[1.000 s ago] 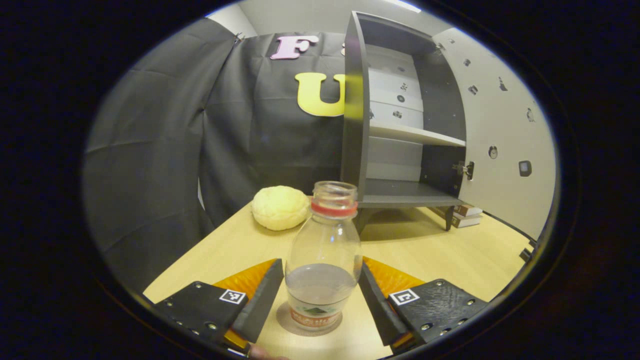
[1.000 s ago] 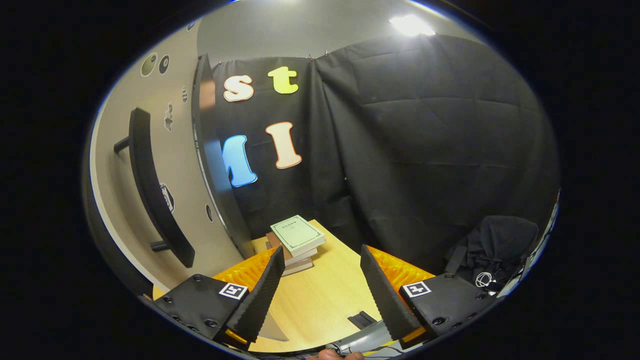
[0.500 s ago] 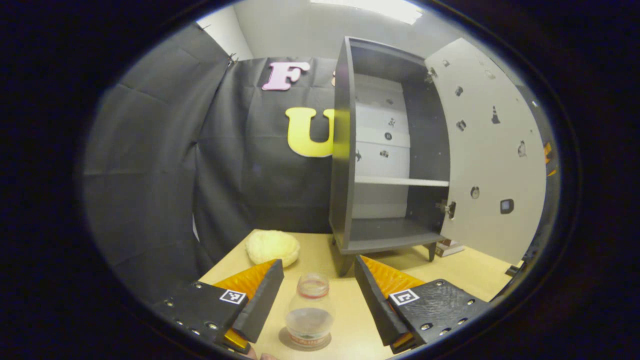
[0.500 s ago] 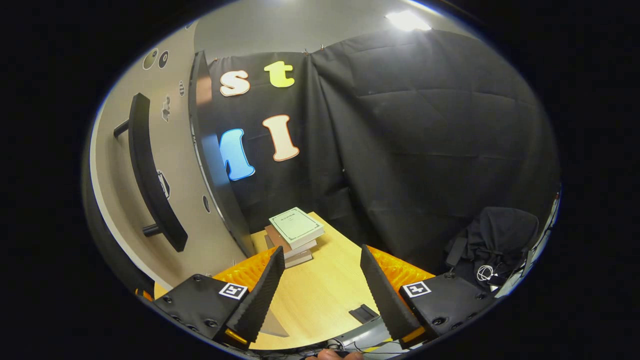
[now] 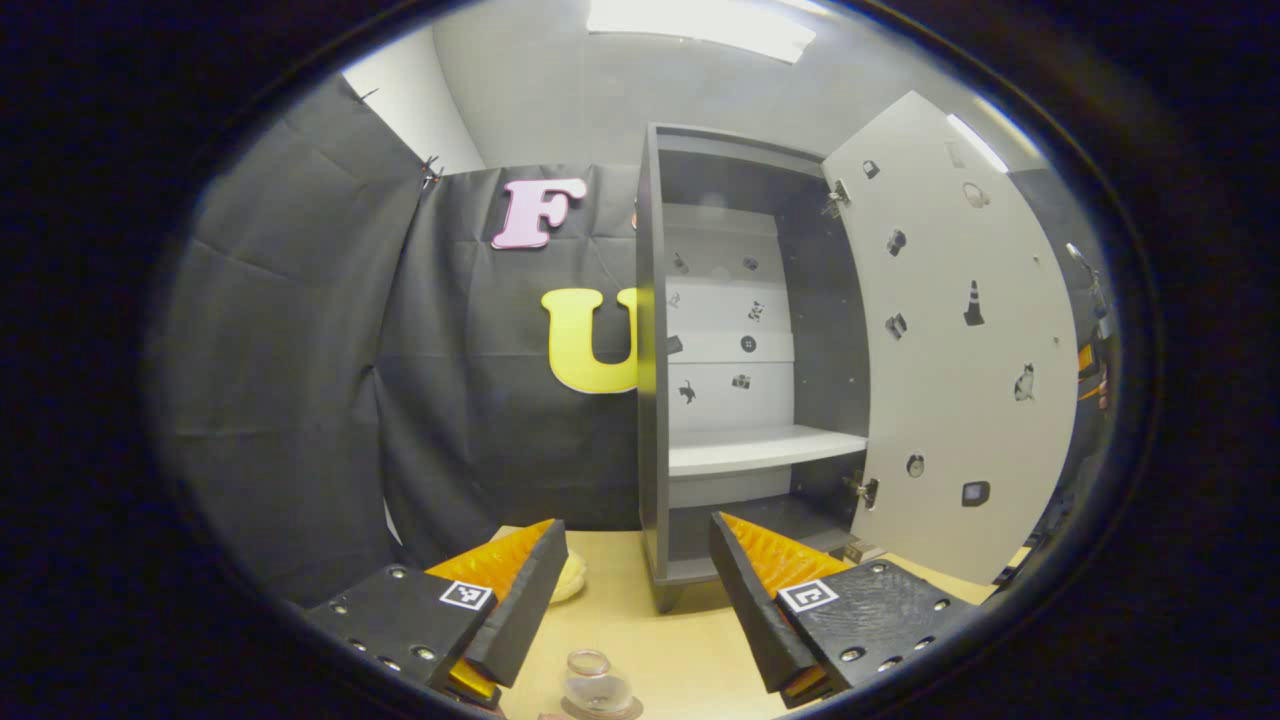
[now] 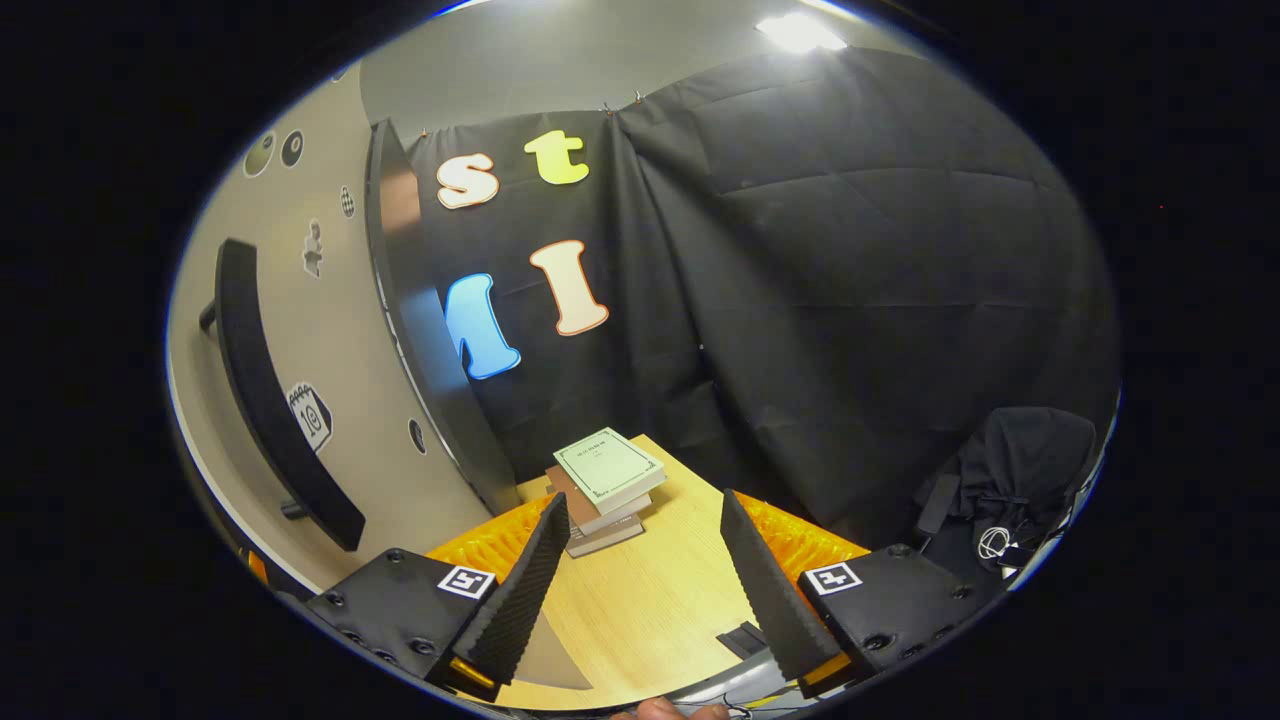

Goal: Open the cabinet door with the right hand, grasp the bottle in the cabinet with the left hand and place it on the coaster, then close the cabinet door with the right hand.

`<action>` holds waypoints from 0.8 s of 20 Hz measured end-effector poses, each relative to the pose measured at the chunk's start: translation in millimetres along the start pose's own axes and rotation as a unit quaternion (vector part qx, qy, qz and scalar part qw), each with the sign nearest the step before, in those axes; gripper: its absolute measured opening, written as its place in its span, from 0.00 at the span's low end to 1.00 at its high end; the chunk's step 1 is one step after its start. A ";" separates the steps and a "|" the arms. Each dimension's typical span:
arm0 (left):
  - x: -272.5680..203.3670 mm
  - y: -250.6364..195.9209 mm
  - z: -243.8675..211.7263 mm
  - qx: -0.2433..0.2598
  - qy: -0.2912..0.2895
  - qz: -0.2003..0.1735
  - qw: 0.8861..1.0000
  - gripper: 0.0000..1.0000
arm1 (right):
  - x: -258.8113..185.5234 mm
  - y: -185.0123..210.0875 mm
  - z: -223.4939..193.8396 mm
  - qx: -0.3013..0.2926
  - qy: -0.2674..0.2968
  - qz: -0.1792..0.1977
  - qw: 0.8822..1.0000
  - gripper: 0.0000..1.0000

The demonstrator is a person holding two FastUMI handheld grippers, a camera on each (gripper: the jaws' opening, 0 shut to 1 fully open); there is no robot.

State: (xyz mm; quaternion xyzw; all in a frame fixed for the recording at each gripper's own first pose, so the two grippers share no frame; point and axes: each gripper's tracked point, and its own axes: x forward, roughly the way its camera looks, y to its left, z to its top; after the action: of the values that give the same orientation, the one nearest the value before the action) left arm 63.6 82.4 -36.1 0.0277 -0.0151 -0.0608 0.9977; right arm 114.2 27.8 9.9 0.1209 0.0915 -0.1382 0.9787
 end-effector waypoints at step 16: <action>-52.9 -115.4 20.9 -0.068 0.084 0.057 0.992 0.85 | -9.8 60.5 82.6 -0.086 -0.040 0.215 0.972 0.89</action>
State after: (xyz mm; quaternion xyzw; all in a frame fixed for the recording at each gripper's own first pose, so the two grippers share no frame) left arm -3.5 -26.6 -23.3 -0.0365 0.0712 -0.0017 0.9968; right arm 134.6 65.0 103.5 0.0474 0.0354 0.0787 0.9951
